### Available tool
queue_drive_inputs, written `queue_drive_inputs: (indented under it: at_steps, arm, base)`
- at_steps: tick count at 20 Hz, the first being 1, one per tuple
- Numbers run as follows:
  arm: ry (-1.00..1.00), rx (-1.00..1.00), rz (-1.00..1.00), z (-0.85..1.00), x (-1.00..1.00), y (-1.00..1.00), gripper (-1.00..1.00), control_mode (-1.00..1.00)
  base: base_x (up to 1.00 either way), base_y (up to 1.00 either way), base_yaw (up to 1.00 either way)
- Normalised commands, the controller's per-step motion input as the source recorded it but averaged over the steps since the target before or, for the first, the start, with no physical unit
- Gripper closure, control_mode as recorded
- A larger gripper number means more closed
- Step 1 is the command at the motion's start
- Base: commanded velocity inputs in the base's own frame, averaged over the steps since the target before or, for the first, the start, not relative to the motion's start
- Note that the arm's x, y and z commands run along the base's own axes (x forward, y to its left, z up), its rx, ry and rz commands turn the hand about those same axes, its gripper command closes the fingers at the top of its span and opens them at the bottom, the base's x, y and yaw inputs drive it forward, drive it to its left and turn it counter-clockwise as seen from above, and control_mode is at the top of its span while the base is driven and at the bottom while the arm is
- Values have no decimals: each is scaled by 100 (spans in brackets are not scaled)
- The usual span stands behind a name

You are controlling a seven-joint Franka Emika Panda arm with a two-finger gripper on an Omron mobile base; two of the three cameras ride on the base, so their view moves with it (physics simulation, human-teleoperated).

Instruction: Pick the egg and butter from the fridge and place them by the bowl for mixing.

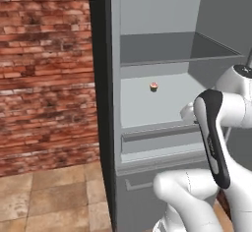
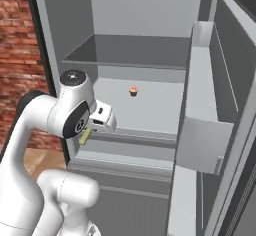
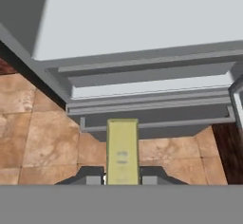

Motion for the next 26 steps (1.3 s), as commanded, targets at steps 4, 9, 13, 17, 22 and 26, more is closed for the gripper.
queue_drive_inputs:
  at_steps: [4,9,13,17,22,26]
  arm:
    - [0,0,0,0,0,0,100,100]
    - [0,0,0,0,0,0,100,100]
    - [0,0,0,0,0,0,100,100]
    - [0,0,0,0,0,0,100,100]
    - [0,0,0,0,0,0,100,100]
    - [0,0,0,0,0,0,100,100]
  base:
    - [-20,9,30]
    - [-31,13,73]
    - [-35,10,79]
    - [-25,27,69]
    - [0,41,41]
    - [33,56,4]
